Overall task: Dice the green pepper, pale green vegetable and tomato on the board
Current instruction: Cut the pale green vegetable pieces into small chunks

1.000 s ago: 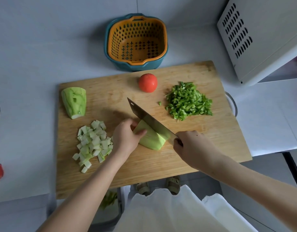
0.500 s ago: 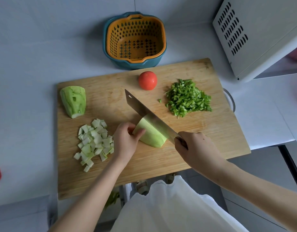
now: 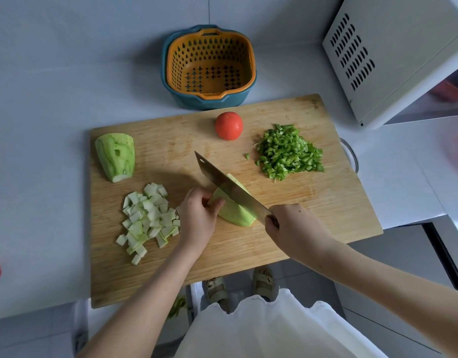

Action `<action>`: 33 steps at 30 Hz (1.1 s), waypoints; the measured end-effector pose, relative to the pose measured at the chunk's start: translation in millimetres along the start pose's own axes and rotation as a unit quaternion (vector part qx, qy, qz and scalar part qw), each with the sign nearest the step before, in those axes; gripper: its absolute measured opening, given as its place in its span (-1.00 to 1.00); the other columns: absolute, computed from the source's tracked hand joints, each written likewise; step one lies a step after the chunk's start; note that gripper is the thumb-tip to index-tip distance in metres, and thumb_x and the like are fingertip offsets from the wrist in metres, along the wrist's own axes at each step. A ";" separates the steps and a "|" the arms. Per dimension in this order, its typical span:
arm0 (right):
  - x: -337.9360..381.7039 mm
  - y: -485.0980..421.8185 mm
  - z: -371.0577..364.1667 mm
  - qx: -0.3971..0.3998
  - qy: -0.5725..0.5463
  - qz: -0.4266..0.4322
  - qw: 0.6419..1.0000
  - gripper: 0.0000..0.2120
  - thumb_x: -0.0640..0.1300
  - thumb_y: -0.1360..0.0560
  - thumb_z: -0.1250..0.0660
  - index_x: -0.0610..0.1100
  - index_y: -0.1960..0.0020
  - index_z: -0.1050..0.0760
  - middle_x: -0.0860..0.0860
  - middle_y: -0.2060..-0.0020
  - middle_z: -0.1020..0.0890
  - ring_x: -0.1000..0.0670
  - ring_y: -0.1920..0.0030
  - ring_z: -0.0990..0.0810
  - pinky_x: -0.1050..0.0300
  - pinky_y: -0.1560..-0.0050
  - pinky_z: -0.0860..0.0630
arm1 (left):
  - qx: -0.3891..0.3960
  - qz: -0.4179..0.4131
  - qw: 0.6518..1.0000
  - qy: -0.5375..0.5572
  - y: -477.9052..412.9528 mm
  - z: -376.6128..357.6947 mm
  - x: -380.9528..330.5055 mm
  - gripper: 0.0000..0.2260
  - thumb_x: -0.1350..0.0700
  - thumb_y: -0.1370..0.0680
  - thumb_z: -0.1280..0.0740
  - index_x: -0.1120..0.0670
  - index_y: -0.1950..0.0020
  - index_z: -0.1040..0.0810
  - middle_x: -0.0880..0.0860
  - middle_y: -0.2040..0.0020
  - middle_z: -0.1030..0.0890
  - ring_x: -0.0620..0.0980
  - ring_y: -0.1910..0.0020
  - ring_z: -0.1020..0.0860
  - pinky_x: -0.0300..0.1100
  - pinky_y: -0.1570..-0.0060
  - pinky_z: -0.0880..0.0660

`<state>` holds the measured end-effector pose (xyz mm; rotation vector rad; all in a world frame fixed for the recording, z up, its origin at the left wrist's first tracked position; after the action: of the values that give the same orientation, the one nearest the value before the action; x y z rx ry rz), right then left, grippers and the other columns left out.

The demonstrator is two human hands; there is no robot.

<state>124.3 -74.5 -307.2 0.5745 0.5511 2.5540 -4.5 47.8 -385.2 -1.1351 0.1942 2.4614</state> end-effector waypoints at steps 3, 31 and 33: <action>-3.8 -6.9 -0.3 0.012 -0.023 -0.013 1.000 -0.64 -0.15 -0.58 -0.09 -0.09 0.40 -0.18 0.02 0.48 -0.33 0.03 0.49 -0.28 0.18 0.50 -0.17 | -0.002 -0.006 1.000 -0.001 -1.1 -0.9 0.6 -0.82 0.16 -0.38 -0.51 0.19 0.22 -0.54 0.01 0.26 -0.53 -0.10 0.31 -0.46 -0.47 0.37 -0.28; 13.6 16.1 -15.8 -0.010 0.016 -0.010 1.000 -0.62 -0.10 -0.60 -0.06 -0.04 0.39 -0.12 0.03 0.48 -0.29 0.04 0.50 -0.23 0.19 0.51 -0.11 | -0.008 -0.050 0.996 0.071 5.9 -1.1 21.9 -0.84 0.18 -0.36 -0.52 0.20 0.25 -0.57 0.04 0.20 -0.49 -0.06 0.25 -0.50 -0.37 0.25 -0.47; 14.1 12.9 -15.9 -0.005 0.023 -0.013 1.000 -0.62 -0.10 -0.60 -0.06 -0.05 0.39 -0.13 0.03 0.47 -0.30 0.04 0.50 -0.24 0.19 0.51 -0.13 | -0.008 -0.052 0.996 0.072 5.7 -1.6 21.6 -0.84 0.19 -0.37 -0.52 0.19 0.25 -0.55 0.03 0.21 -0.48 -0.02 0.24 -0.50 -0.27 0.26 -0.48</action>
<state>100.8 -82.1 -310.2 0.5030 0.5591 2.5485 -18.3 49.0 -402.8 -1.2967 0.1539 2.2974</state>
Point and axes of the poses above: each hand's wrist, its own y-axis away from the middle knuckle, its own z-axis out of the back of the hand, x = y × z, the point moved 6 cm from there along -y, towards the middle knuckle
